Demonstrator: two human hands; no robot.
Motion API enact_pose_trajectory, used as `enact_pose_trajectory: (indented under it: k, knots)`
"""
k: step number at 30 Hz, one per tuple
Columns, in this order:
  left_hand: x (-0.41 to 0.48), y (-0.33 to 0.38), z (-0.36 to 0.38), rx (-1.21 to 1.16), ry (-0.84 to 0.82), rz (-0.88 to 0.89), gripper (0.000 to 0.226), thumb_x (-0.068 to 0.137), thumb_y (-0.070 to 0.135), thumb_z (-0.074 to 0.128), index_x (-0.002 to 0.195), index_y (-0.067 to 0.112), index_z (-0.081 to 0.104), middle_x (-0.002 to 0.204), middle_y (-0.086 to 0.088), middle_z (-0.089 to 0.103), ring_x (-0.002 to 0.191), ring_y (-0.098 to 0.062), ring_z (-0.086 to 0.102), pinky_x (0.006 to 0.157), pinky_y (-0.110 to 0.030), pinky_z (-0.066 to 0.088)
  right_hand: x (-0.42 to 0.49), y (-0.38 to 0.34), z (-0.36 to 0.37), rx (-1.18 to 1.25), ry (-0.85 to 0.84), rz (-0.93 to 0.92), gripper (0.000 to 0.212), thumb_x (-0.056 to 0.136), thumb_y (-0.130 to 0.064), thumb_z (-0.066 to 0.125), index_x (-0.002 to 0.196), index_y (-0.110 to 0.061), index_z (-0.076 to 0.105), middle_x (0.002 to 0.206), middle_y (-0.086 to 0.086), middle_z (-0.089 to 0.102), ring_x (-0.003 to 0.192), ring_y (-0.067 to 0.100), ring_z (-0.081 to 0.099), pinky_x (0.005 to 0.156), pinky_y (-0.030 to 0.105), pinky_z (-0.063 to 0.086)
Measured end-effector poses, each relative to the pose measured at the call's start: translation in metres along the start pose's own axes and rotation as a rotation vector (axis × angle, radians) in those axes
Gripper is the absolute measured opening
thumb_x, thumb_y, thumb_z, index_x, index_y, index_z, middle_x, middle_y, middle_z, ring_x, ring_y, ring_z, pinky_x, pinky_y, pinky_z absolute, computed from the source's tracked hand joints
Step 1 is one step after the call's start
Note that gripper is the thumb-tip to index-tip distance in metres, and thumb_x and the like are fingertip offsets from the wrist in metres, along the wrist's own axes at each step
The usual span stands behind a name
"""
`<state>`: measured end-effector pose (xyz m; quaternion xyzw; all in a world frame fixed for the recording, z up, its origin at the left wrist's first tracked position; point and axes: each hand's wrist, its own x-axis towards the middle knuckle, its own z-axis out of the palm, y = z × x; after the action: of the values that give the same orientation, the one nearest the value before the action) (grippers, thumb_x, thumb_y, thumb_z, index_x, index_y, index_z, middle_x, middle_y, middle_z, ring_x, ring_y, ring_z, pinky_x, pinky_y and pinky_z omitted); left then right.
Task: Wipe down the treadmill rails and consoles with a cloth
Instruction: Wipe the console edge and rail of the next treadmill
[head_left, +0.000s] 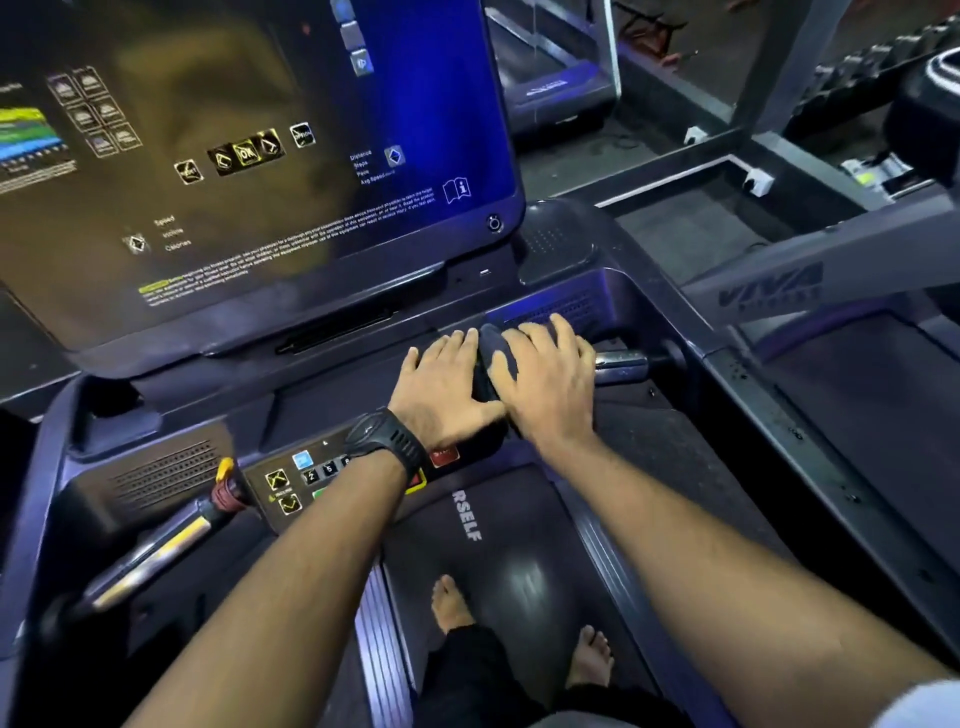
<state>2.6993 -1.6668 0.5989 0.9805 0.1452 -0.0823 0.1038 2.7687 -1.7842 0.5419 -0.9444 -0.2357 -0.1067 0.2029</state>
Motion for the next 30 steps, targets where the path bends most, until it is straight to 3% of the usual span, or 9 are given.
enact_pose_trajectory:
  k: [3,6,12,17,21,23,25,27,30]
  knots:
    - [0.0,0.002,-0.001,0.021,0.0,0.005,0.097,0.085,0.056,0.057,0.159,0.012,0.012,0.166,-0.006,0.016,0.153,-0.019,0.009,0.124,-0.05,0.006,-0.005,0.008,0.001,0.013,0.05,-0.079,0.048,0.093,-0.054,0.042,0.11,-0.02,0.072,0.112,-0.001,0.069,0.125,0.032,0.053,0.094,0.053,0.043]
    - [0.004,0.001,-0.003,0.046,-0.005,0.024,0.098,0.082,0.055,0.056,0.159,0.011,0.013,0.166,-0.005,0.015,0.153,-0.017,0.008,0.124,-0.051,0.004,0.033,-0.001,-0.01,-0.037,-0.12,-0.059,0.06,0.088,-0.066,0.035,0.095,-0.022,0.075,0.098,-0.001,0.071,0.105,0.03,0.06,0.08,0.047,0.047]
    - [0.01,-0.004,-0.003,0.131,0.008,0.092,0.112,0.062,0.071,0.022,0.156,0.011,0.023,0.164,-0.006,0.024,0.152,-0.019,0.015,0.124,-0.05,0.006,-0.003,0.011,0.001,-0.021,0.013,-0.051,0.047,0.086,-0.055,0.046,0.108,-0.025,0.074,0.107,-0.004,0.069,0.119,0.031,0.055,0.088,0.051,0.044]
    - [0.016,-0.005,-0.001,0.079,0.019,0.061,0.103,0.069,0.063,0.036,0.157,0.012,0.022,0.162,-0.007,0.027,0.151,-0.019,0.017,0.124,-0.047,0.01,0.037,0.001,-0.008,-0.052,-0.173,0.002,0.044,0.087,-0.054,0.04,0.094,-0.025,0.073,0.099,0.0,0.07,0.102,0.03,0.059,0.079,0.044,0.047]
    - [0.011,-0.003,0.002,0.062,0.04,0.072,0.1,0.074,0.064,0.037,0.157,0.01,0.021,0.162,-0.008,0.028,0.151,-0.02,0.019,0.124,-0.046,0.011,-0.011,0.015,0.001,0.01,0.035,-0.031,0.041,0.087,-0.048,0.051,0.111,-0.022,0.073,0.113,-0.003,0.068,0.12,0.031,0.055,0.093,0.054,0.045]
    - [0.011,-0.004,0.002,0.066,0.042,0.081,0.097,0.079,0.062,0.043,0.158,0.011,0.019,0.163,-0.008,0.025,0.151,-0.019,0.018,0.124,-0.045,0.01,-0.001,0.017,-0.001,0.012,0.042,-0.062,0.041,0.085,-0.049,0.051,0.105,-0.022,0.074,0.105,-0.002,0.069,0.113,0.032,0.059,0.087,0.051,0.047]
    - [0.013,-0.006,0.002,0.063,0.029,0.081,0.094,0.083,0.058,0.05,0.158,0.012,0.018,0.163,-0.008,0.024,0.151,-0.019,0.017,0.124,-0.044,0.009,0.033,0.009,-0.013,0.0,-0.124,-0.02,0.043,0.085,-0.053,0.045,0.095,-0.024,0.075,0.097,0.0,0.07,0.103,0.032,0.061,0.08,0.044,0.047]
    - [0.013,-0.006,0.002,0.074,0.027,0.081,0.097,0.077,0.06,0.044,0.158,0.012,0.019,0.163,-0.007,0.024,0.151,-0.018,0.017,0.124,-0.043,0.009,0.047,0.009,-0.015,-0.013,-0.271,0.035,0.046,0.088,-0.058,0.042,0.099,-0.026,0.074,0.103,0.0,0.07,0.106,0.03,0.059,0.082,0.042,0.044]
    - [0.012,-0.006,0.004,0.089,0.046,0.076,0.1,0.071,0.06,0.036,0.158,0.013,0.02,0.163,-0.007,0.026,0.151,-0.018,0.018,0.124,-0.043,0.01,0.018,0.017,-0.009,-0.011,-0.087,-0.011,0.046,0.084,-0.061,0.049,0.103,-0.026,0.073,0.106,-0.004,0.07,0.113,0.029,0.057,0.086,0.047,0.047]
